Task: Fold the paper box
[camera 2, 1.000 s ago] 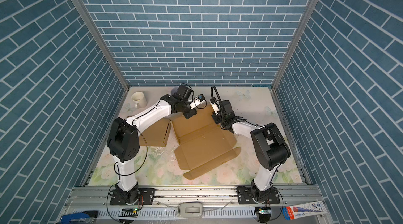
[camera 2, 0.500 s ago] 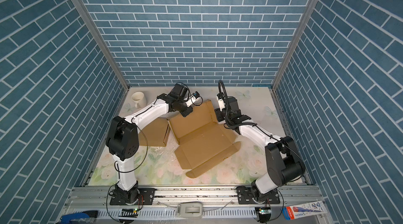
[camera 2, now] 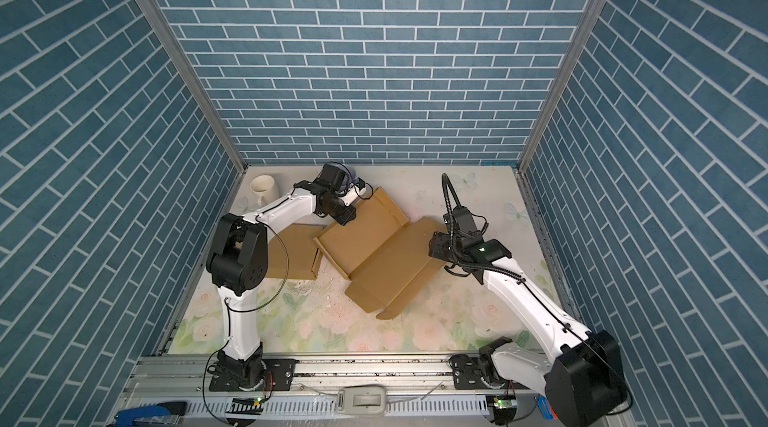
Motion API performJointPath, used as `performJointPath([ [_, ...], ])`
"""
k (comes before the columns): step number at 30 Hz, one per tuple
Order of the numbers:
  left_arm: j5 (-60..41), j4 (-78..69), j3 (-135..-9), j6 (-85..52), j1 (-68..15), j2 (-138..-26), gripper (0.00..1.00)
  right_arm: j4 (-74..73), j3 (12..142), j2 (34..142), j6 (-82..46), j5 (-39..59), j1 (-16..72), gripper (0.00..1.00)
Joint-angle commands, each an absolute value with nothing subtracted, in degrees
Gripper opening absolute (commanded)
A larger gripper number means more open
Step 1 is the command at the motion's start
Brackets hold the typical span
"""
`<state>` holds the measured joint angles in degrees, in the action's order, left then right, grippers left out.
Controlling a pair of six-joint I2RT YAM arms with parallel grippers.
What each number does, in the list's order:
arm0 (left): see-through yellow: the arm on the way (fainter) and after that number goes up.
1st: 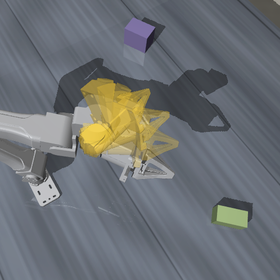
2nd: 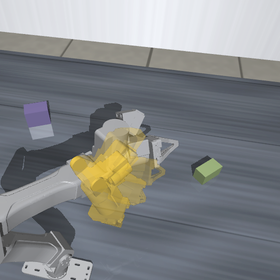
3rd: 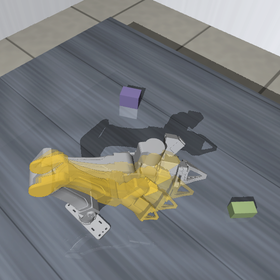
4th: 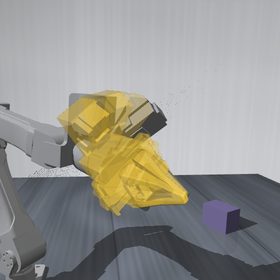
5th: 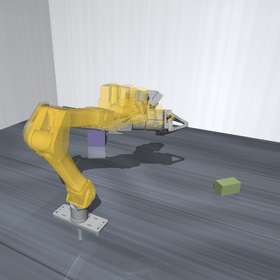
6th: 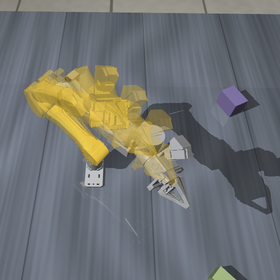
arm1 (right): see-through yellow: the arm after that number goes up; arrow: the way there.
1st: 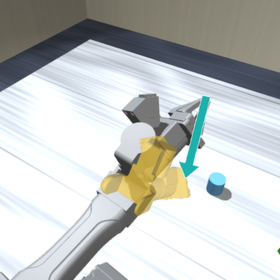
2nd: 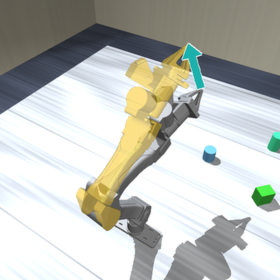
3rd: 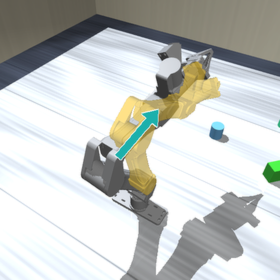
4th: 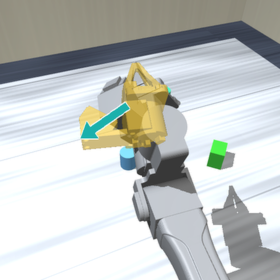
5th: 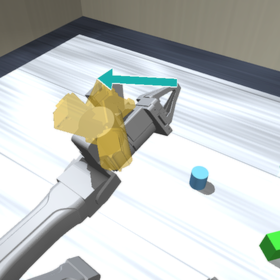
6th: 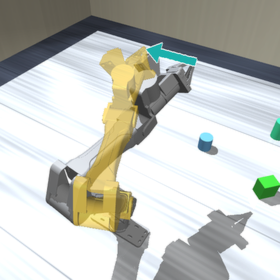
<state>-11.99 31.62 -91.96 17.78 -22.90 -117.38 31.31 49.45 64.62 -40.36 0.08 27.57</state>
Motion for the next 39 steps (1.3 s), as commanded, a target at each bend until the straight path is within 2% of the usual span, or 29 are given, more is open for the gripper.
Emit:
performJointPath([
  [1,-13.4,31.8,-91.2,15.5,-22.7,-117.6,0.33,40.1,46.7,61.9,-50.6,1.8,27.6,0.64],
  [5,-13.9,31.0,-90.3,14.0,-22.7,-116.9,0.33,43.4,48.0,59.9,-51.5,1.0,27.9,0.7],
  [10,-14.4,29.7,-89.0,12.4,-22.7,-115.9,0.33,44.9,48.6,58.7,-52.6,2.6,28.0,0.71],
  [15,-14.9,27.7,-86.7,9.8,-22.7,-114.8,0.33,40.5,48.1,60.5,-53.4,4.7,28.5,0.69],
  [18,-15.5,25.9,-84.7,7.3,-22.7,-113.9,0.33,37.5,48.8,63.0,-52.3,6.9,28.6,0.6],
  [23,-17.1,21.5,-80.4,2.6,-22.8,-112.2,0.33,35.1,52.5,68.4,-48.8,6.5,28.5,0.36],
  [27,-18.6,19.4,-77.4,0.3,-22.9,-111.1,0.34,36.4,57.6,72.0,-43.6,4.7,28.4,0.21],
  [30,-19.9,18.5,-75.2,-0.9,-23.0,-109.2,0.38,40.9,63.1,75.1,-37.7,1.6,28.1,0.16],
  [34,-22.2,15.4,-71.4,-3.2,-23.0,-105.0,0.5,47.0,70.5,79.8,-28.3,1.2,27.5,0.08],
  [39,-25.8,12.4,-67.9,-6.3,-22.9,-100.3,0.62,56.7,80.8,87.6,-16.1,1.5,27.2,0.07],
])
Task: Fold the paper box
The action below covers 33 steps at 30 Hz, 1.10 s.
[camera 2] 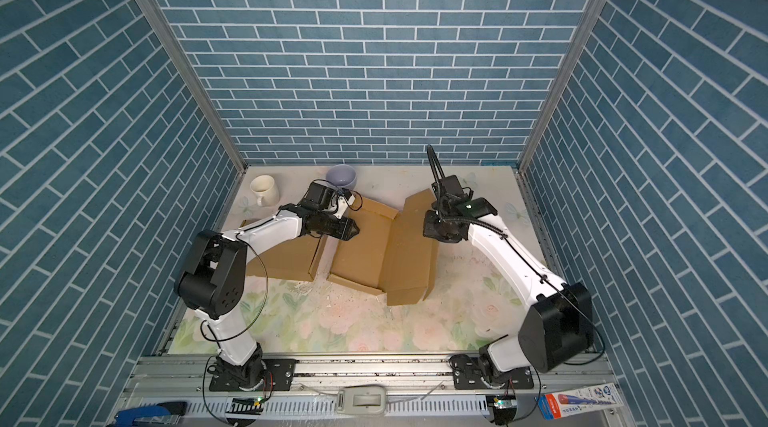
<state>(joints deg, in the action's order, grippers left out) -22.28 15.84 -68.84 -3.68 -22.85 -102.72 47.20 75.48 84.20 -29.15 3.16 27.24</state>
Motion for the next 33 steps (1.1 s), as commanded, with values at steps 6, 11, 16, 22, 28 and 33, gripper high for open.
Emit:
performJointPath([
  [6,-26.6,12.7,-65.8,-7.0,-22.8,-96.4,0.67,64.2,93.9,94.4,-6.7,-3.4,27.2,0.07],
  [11,-25.4,12.9,-63.4,-7.0,-22.7,-93.9,0.68,63.2,99.6,95.9,-0.8,-4.2,27.3,0.05],
  [16,-23.7,9.2,-57.9,-8.2,-22.7,-89.7,0.68,65.5,105.0,99.8,7.9,-8.9,27.7,0.04],
  [22,-15.5,5.4,-53.8,-6.7,-22.7,-82.6,0.69,64.3,110.7,103.1,19.4,-10.6,29.7,0.03],
  [28,-4.7,-4.5,-46.9,-6.1,-22.4,-73.4,0.85,60.3,112.1,105.3,35.4,-10.9,33.8,0.01],
  [33,-8.4,-2.2,-48.9,-7.7,-19.0,-71.5,0.93,57.8,113.7,105.9,42.5,-10.0,36.3,0.0],
])
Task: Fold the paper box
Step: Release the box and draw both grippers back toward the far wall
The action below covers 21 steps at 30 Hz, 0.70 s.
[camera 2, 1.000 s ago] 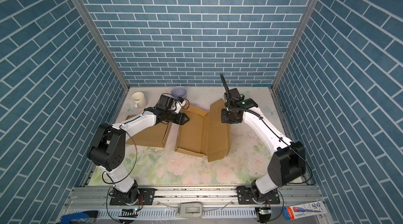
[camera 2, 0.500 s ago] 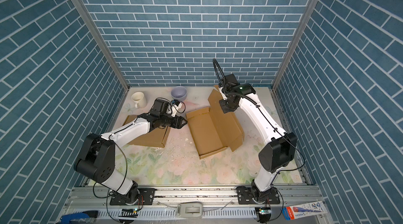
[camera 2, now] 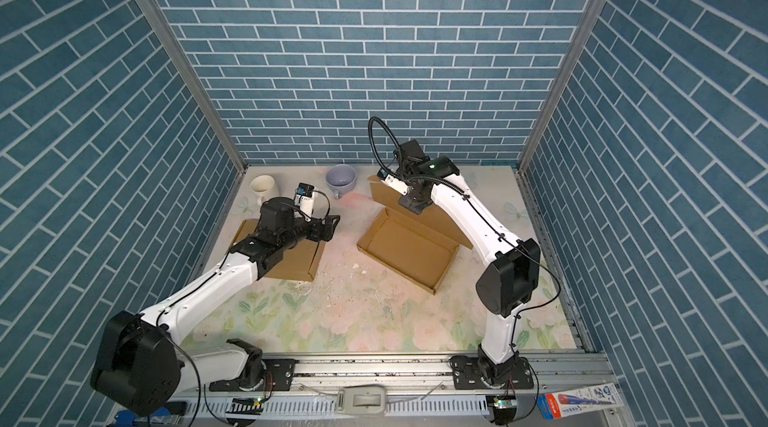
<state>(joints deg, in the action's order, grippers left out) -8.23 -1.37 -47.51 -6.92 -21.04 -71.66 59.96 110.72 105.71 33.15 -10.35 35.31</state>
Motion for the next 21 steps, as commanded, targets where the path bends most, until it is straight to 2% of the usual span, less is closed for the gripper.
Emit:
performJointPath([
  [1,-10.3,-1.4,-49.5,-7.3,-18.5,-71.6,0.89,57.7,112.5,105.5,43.7,-9.1,36.7,0.0],
  [7,-12.6,0.4,-51.4,-7.3,-15.5,-71.0,0.79,53.2,100.7,100.7,48.6,-5.2,37.6,0.05],
  [11,-16.5,-0.2,-53.2,-9.4,-13.5,-72.7,0.75,49.7,96.7,99.1,49.2,-6.0,37.6,0.2],
  [17,-17.3,-0.7,-54.7,-8.4,-13.5,-74.9,0.76,48.8,96.2,98.4,48.2,-4.4,37.6,0.37],
  [21,-20.4,0.9,-58.1,-7.3,-13.5,-77.9,0.78,48.9,95.9,97.8,47.7,-4.2,37.5,0.41],
])
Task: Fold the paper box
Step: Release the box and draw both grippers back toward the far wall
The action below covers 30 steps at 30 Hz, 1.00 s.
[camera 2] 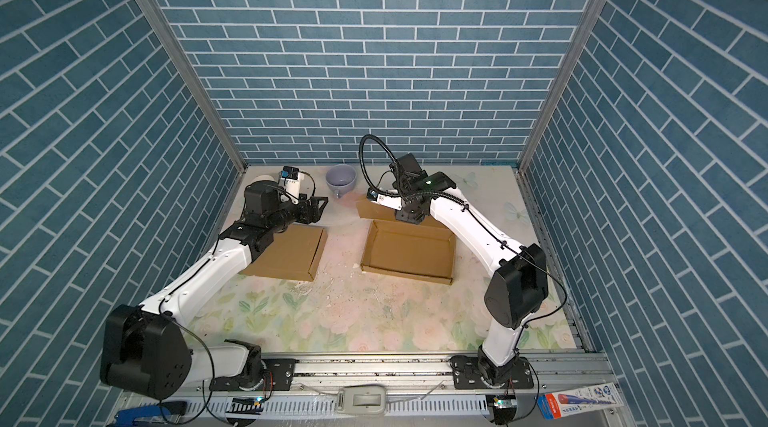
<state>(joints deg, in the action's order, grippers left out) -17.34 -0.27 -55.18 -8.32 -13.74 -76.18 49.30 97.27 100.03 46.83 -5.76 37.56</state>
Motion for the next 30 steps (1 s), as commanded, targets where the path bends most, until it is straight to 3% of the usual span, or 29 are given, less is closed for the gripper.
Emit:
performJointPath([
  [1,-21.0,1.6,-59.0,-6.5,-13.5,-78.7,0.78,48.7,95.8,97.6,47.6,-4.4,37.4,0.42],
  [6,-21.6,1.6,-58.7,-2.8,-13.5,-80.0,0.78,47.9,96.3,96.1,44.4,-3.1,36.3,0.46],
  [20,-40.6,-6.1,-56.7,14.7,-13.5,-87.4,0.74,53.2,100.6,95.4,40.8,8.7,31.4,0.5],
  [30,-42.5,-13.9,-59.7,16.6,-15.9,-94.7,0.68,51.1,97.5,90.8,36.1,15.3,29.5,0.5],
])
